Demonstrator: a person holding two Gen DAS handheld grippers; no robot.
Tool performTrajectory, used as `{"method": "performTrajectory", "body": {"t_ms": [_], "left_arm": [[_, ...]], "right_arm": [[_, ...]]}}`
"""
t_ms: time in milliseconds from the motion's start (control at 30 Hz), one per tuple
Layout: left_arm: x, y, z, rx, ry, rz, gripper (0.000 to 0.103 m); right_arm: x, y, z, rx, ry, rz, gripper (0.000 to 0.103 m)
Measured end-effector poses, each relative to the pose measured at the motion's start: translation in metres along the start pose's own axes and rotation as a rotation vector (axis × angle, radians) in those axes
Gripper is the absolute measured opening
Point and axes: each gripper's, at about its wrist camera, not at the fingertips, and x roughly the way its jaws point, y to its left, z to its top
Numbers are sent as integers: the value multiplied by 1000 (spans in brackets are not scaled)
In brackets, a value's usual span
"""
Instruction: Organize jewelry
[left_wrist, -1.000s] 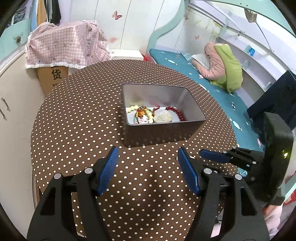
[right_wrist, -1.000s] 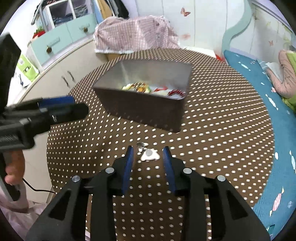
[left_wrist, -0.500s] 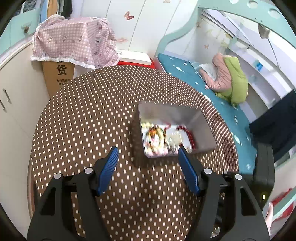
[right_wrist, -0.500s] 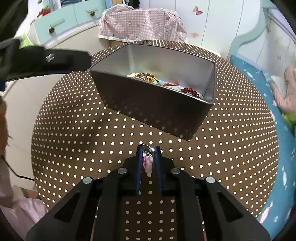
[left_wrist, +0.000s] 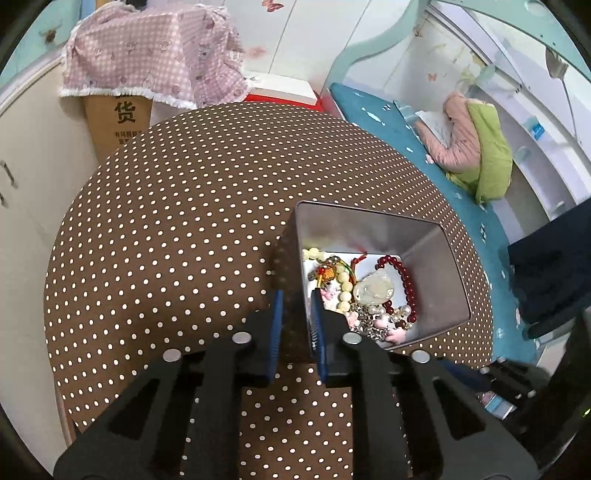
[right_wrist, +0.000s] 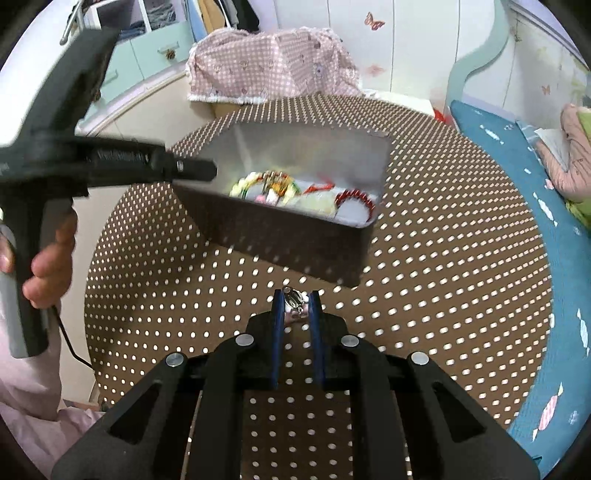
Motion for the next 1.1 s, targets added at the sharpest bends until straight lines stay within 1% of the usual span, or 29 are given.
{"method": "performTrajectory", "body": {"t_ms": [33, 100, 200, 300, 333, 500, 567, 600, 633, 667, 700, 733, 800, 867, 900, 967, 1033, 1100], "left_arm": [[1, -1, 1, 5, 2, 6, 13], [2, -3, 1, 8, 3, 13, 13], [3, -4, 1, 10, 5, 17, 13], [3, -4, 1, 12, 6, 21, 13], [4, -4, 1, 11, 7, 22, 13], [5, -4, 2, 6, 12, 27, 13], [6, -4, 2, 7, 14, 30, 13], [6, -4, 2, 7, 14, 30, 13], [6, -4, 2, 8, 15, 31, 13], [6, -4, 2, 8, 14, 31, 13], [6, -5, 2, 10, 14, 33, 13], [6, -5, 2, 15, 13, 35, 13], [5, -6, 1, 22, 9, 40, 14], [0, -8, 0, 28, -4, 59, 14], [-3, -9, -1, 31, -9, 63, 15], [-10, -12, -4, 35, -21, 72, 22], [-19, -15, -7, 38, -41, 92, 47], [-32, -19, -11, 46, -67, 98, 54]], "right_arm": [[-5, -2, 2, 9, -13, 14, 12], [-18, -6, 7, 20, -52, 14, 12], [-34, -7, 21, 15, -111, 2, 12], [-40, -6, 36, -8, -144, -22, 12], [-40, -7, 45, -11, -151, -15, 12], [-29, -2, 70, -27, -179, 15, 12], [-25, 0, 77, -21, -190, 16, 15], [-24, 2, 79, -25, -193, 12, 20], [-25, 2, 78, -25, -198, 8, 40], [-26, 2, 77, -20, -208, 13, 57], [-27, 0, 77, -12, -209, 22, 61], [-27, -3, 76, -2, -204, 19, 62], [-27, -7, 76, 15, -197, 0, 65], [-28, -14, 74, 47, -191, -21, 70], [-29, -16, 73, 58, -191, -27, 71], [-34, -20, 71, 80, -200, -38, 74], [-41, -19, 69, 83, -213, -60, 79], [-49, -19, 66, 80, -229, -82, 84]]}}
